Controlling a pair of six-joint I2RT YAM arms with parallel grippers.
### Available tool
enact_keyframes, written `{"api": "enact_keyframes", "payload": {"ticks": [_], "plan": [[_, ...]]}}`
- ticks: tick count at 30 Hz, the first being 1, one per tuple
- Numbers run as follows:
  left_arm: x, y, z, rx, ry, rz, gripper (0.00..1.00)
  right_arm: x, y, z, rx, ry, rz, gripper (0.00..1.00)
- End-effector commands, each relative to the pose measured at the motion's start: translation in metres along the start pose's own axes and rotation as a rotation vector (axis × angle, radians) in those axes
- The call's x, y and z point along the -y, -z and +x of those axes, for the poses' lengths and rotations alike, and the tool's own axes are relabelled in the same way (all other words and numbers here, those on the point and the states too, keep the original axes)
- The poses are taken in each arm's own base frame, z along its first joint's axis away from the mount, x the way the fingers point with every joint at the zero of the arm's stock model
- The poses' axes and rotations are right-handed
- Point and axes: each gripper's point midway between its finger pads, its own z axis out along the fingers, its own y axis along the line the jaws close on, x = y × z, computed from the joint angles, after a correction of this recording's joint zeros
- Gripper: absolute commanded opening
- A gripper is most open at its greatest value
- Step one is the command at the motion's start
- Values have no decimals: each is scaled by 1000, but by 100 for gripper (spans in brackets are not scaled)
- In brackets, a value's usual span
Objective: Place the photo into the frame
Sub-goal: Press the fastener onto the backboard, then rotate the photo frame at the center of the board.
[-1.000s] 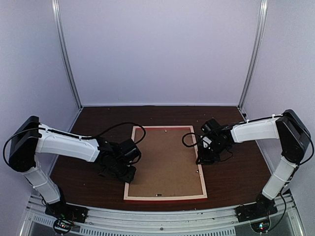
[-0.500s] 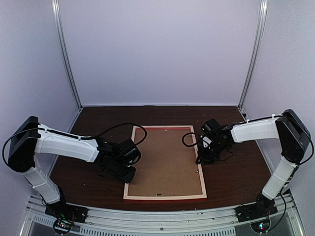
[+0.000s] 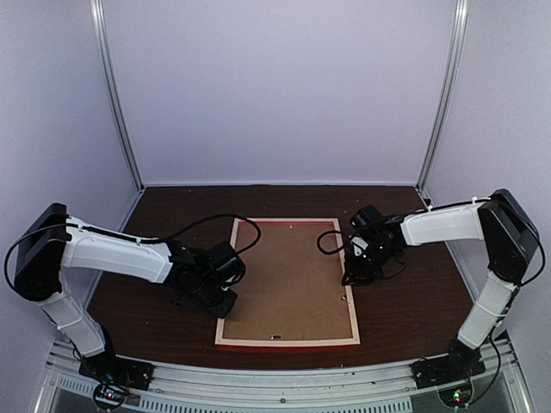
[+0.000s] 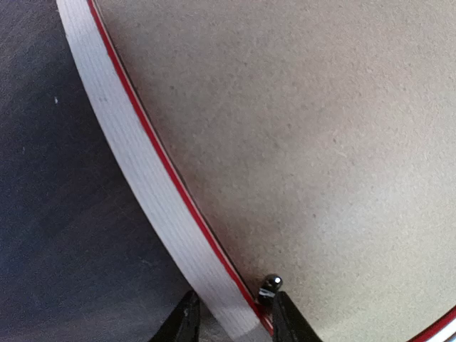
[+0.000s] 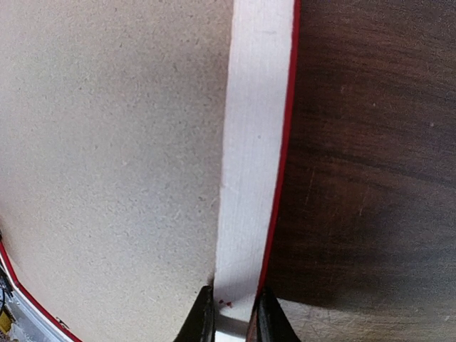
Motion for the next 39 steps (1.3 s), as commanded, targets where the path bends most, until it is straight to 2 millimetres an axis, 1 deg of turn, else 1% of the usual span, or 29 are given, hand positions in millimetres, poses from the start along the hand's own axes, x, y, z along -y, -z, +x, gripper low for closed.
{"api": "enact_keyframes", "payload": {"ticks": [1,3,7,11,16,19,20,21,24,29,30,33,36,39], "plan": [[5,7,-16,65,-81,31,42,26,-23,19,-84,66,85,5],[7,14,-21,76,-74,49,51,25,-22,18,-84,73,83,5],[7,23,-31,91,-33,96,60,23,-19,15,-89,105,84,5],[3,27,-40,95,20,137,63,25,-13,9,-93,151,119,4],[-10,29,-55,95,52,156,66,29,-6,-4,-106,229,183,4],[-24,29,-69,95,61,154,69,32,-4,-14,-123,279,220,5],[-25,29,-72,86,60,176,70,33,-4,-17,-127,295,232,5],[-32,28,-78,87,65,175,72,34,-3,-21,-133,311,243,5],[-41,29,-97,95,53,182,76,37,-3,-32,-137,357,274,5],[-54,19,-130,100,24,213,80,31,-1,-55,-126,459,266,5],[-58,18,-139,109,17,222,80,31,0,-59,-127,475,271,5],[-69,9,-156,116,0,222,82,30,3,-72,-121,526,271,7],[-83,-1,-169,111,-26,195,84,30,6,-82,-112,526,258,12],[-98,-11,-181,107,-56,146,85,30,10,-88,-93,501,231,22]]}}
